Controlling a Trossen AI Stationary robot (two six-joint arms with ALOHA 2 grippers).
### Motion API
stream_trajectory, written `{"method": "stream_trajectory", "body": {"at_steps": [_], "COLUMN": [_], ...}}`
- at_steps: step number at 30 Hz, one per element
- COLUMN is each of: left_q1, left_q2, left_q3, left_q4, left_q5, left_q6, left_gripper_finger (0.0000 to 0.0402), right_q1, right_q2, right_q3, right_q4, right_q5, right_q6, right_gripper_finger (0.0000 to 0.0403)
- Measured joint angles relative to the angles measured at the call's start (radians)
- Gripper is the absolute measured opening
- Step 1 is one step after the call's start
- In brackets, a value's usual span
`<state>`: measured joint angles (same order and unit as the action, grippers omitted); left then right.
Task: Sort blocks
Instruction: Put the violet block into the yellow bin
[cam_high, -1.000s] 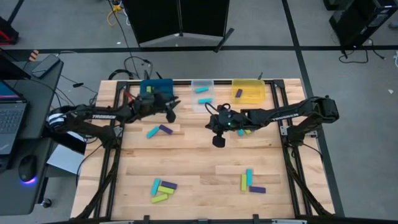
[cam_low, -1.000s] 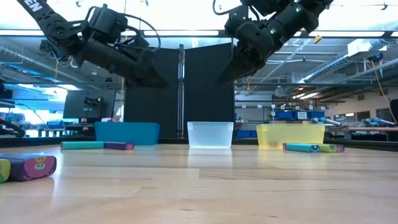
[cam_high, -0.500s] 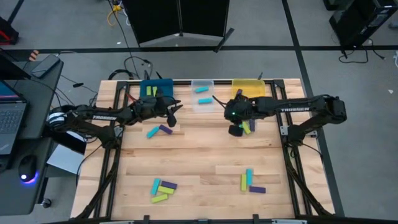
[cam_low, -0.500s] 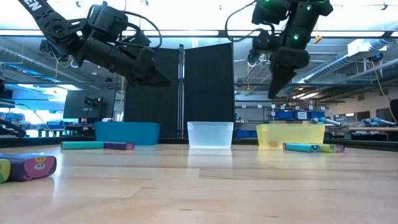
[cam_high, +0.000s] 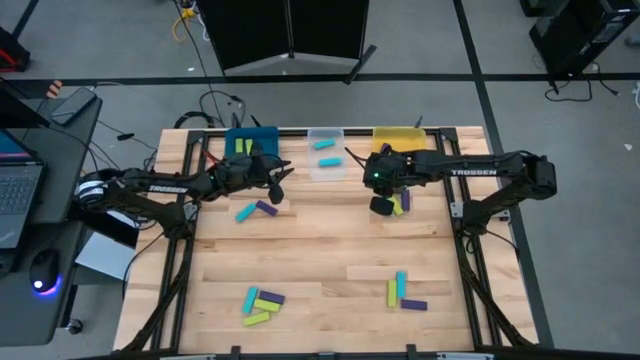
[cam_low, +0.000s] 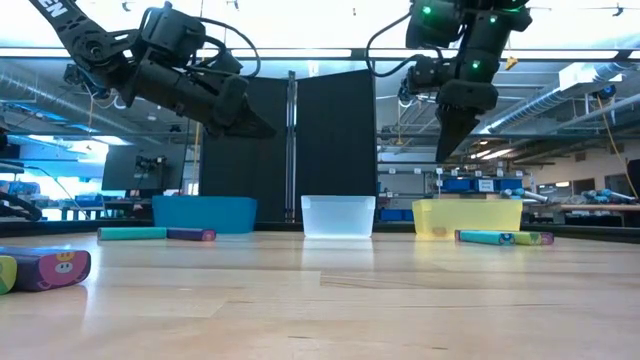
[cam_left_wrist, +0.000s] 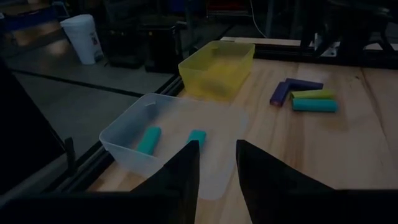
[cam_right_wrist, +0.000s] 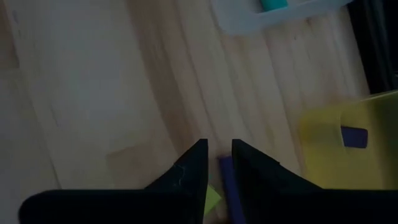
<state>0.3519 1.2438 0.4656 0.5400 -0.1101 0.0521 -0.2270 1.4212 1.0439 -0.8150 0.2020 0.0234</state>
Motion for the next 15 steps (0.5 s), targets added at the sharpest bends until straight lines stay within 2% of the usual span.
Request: {"method": "stream_trajectory", "body": {"at_steps": [15], "left_q1": [0.000], "left_q2": [0.000], "left_q3": [0.000], "left_q4": [-0.059], "left_q5": [0.010], "left_q6": [0.000], "left_gripper_finger": [0.0111], "right_q1": [-0.118], "right_q2": [0.000], "right_q3": [0.000], "right_q4": [0.005], "right_q5": [-0.047], "right_q6": [-0.063], "right_gripper_finger": [0.0085]}}
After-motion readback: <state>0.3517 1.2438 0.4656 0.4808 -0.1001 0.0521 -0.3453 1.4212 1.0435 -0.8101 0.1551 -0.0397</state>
